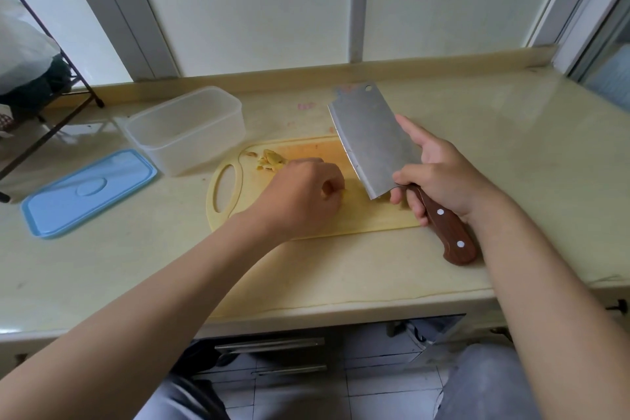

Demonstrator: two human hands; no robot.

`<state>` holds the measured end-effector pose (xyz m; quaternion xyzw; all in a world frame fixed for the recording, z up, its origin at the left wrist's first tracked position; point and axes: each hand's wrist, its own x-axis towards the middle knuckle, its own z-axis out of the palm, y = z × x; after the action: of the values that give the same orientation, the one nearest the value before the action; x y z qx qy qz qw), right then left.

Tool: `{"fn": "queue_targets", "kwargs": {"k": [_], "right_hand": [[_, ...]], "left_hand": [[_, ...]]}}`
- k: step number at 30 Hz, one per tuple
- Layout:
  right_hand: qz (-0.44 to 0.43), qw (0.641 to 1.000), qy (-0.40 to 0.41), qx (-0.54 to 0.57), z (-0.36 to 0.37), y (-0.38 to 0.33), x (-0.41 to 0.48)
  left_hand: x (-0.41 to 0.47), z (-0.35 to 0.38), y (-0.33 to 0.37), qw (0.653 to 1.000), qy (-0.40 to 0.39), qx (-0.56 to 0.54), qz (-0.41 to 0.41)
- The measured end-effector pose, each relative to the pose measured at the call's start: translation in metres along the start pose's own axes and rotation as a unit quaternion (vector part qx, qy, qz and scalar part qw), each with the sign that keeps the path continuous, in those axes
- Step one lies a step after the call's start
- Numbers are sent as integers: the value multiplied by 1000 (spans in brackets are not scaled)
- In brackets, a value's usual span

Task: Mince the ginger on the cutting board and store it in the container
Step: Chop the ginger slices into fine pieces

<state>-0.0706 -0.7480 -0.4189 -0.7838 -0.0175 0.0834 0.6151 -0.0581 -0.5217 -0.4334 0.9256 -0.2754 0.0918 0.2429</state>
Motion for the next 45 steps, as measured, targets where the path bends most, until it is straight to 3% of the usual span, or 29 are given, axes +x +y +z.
{"fn": "queue_targets", "kwargs": {"k": [8, 28, 36, 45], "right_hand": [[-7, 1000, -7, -3, 0, 0, -1], [6, 1000, -1, -29, 1, -6, -4], [39, 972, -7, -233, 6, -32, -10], [61, 923, -29, -378, 30, -63, -11]], "left_hand": [[-5, -11, -6, 995, -22, 39, 90], [-2, -3, -12, 992, -19, 58, 108], [20, 8, -18, 986, -10, 118, 116], [0, -2, -34, 952, -57, 172, 246]]}}
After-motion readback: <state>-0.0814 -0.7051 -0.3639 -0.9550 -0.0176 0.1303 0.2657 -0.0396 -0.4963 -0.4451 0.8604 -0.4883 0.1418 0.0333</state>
